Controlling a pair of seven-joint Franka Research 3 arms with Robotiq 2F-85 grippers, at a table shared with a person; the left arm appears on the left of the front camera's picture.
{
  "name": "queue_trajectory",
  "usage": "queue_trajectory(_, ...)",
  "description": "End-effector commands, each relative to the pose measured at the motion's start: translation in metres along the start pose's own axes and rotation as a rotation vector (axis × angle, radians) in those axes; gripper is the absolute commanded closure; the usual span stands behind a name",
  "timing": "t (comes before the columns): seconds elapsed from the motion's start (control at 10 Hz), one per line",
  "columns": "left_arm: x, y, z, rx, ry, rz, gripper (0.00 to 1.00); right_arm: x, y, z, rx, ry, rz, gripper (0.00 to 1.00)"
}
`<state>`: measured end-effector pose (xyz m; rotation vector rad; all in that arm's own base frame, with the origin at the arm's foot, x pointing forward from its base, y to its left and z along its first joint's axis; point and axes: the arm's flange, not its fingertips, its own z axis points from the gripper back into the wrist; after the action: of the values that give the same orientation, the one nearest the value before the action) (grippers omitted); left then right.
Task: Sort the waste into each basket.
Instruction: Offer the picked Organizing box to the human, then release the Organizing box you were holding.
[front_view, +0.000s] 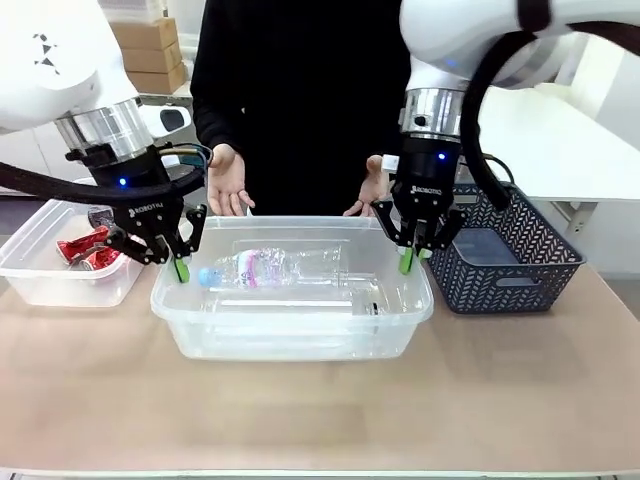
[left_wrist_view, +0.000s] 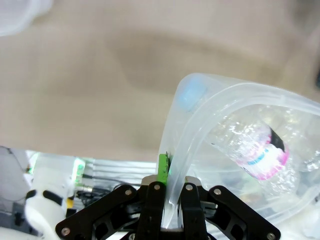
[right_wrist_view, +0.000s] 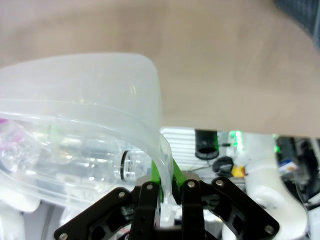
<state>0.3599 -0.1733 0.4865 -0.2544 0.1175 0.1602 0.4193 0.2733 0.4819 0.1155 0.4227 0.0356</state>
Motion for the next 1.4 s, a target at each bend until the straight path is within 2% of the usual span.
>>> queue_trajectory(0.0, 0.08, -0.007, 0.03, -0.011, 0.004, 0.007, 0.96, 0.076, 0.029, 0.049, 0.001, 0.058, 0.046, 0.94)
queue_trajectory(0.1, 0.114, -0.009, 0.033, -0.035, 0.024, -0.003, 0.96, 0.108, 0.035, 0.062, 0.044, 0.078, 0.053, 0.94)
queue_trajectory(0.2, 0.136, -0.009, 0.026, -0.036, 0.065, 0.005, 0.96, 0.126, 0.035, 0.064, 0.068, 0.068, 0.017, 0.94)
queue_trajectory(0.4, 0.156, -0.007, 0.005, -0.041, 0.105, 0.0, 0.96, 0.132, 0.027, 0.054, 0.118, 0.075, 0.033, 0.94)
queue_trajectory(0.5, 0.145, 0.008, 0.011, -0.015, 0.052, 0.002, 0.96, 0.133, 0.022, 0.047, 0.138, 0.093, 0.044, 0.94)
queue_trajectory(0.6, 0.145, 0.008, 0.011, -0.015, 0.052, 0.002, 0.96, 0.146, 0.013, 0.043, 0.068, 0.055, 0.016, 0.94)
queue_trajectory(1.3, 0.145, 0.008, 0.011, -0.015, 0.052, 0.002, 0.96, 0.146, 0.013, 0.043, 0.068, 0.055, 0.016, 0.94)
